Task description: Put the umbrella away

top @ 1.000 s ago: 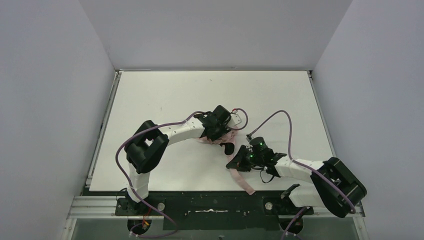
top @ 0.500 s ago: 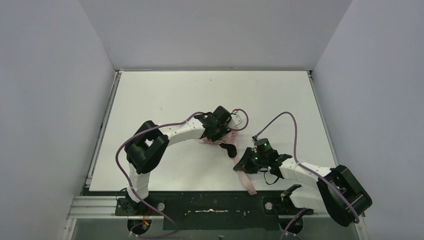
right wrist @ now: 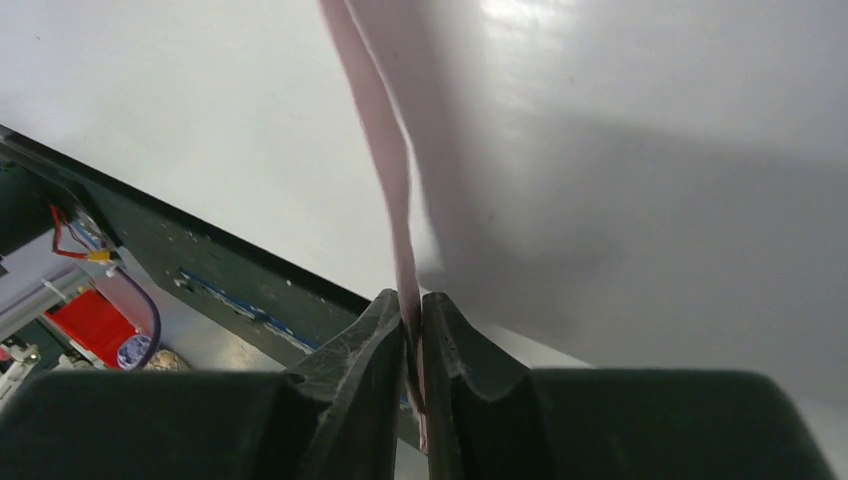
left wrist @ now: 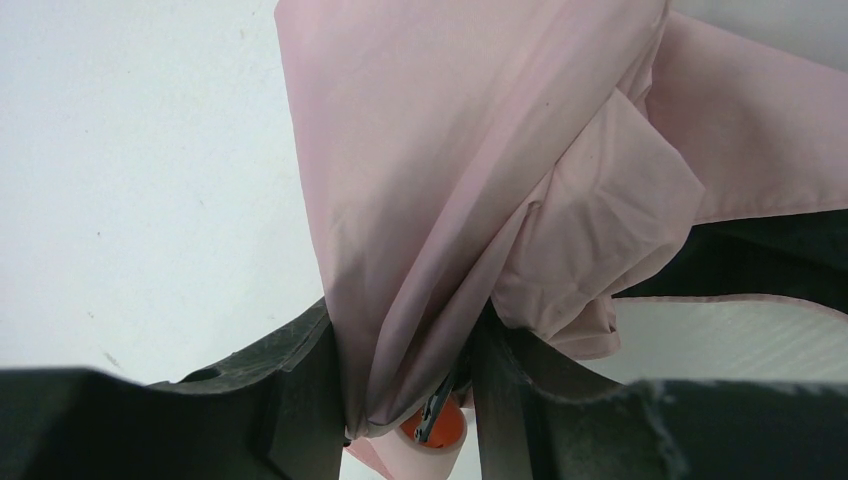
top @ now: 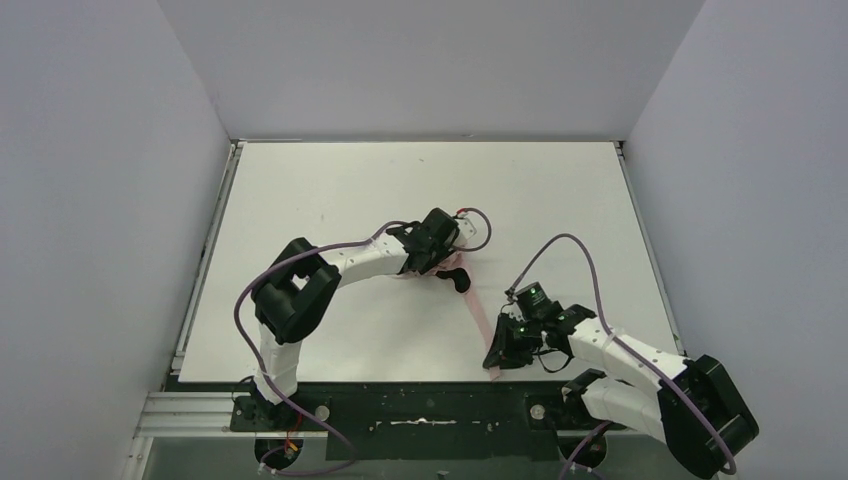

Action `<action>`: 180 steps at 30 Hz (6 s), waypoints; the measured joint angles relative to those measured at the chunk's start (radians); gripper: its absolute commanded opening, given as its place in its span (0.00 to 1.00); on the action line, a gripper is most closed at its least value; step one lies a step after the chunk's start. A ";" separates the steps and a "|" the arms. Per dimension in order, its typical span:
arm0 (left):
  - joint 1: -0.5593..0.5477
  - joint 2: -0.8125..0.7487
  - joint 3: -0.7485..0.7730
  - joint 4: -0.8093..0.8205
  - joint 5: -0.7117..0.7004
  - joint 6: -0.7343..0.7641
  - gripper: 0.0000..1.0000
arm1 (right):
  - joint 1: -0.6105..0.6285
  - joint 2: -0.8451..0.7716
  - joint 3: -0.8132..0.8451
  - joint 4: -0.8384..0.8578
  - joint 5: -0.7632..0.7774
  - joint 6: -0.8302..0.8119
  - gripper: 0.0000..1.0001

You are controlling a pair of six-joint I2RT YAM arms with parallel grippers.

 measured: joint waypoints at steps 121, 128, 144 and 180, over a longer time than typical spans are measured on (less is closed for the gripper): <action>-0.147 -0.003 -0.613 1.192 -0.006 0.833 0.00 | -0.352 0.777 1.110 -0.460 -0.341 -1.747 0.81; -0.154 0.001 -0.614 1.201 -0.006 0.842 0.00 | -0.306 0.843 1.181 -0.527 -0.340 -1.811 0.82; -0.162 0.002 -0.614 1.203 -0.006 0.852 0.00 | -0.237 0.996 1.249 -0.596 -0.322 -1.864 0.79; -0.234 -0.113 -0.616 1.097 -0.059 0.749 0.73 | -0.218 1.041 1.189 -0.533 -0.272 -1.685 0.06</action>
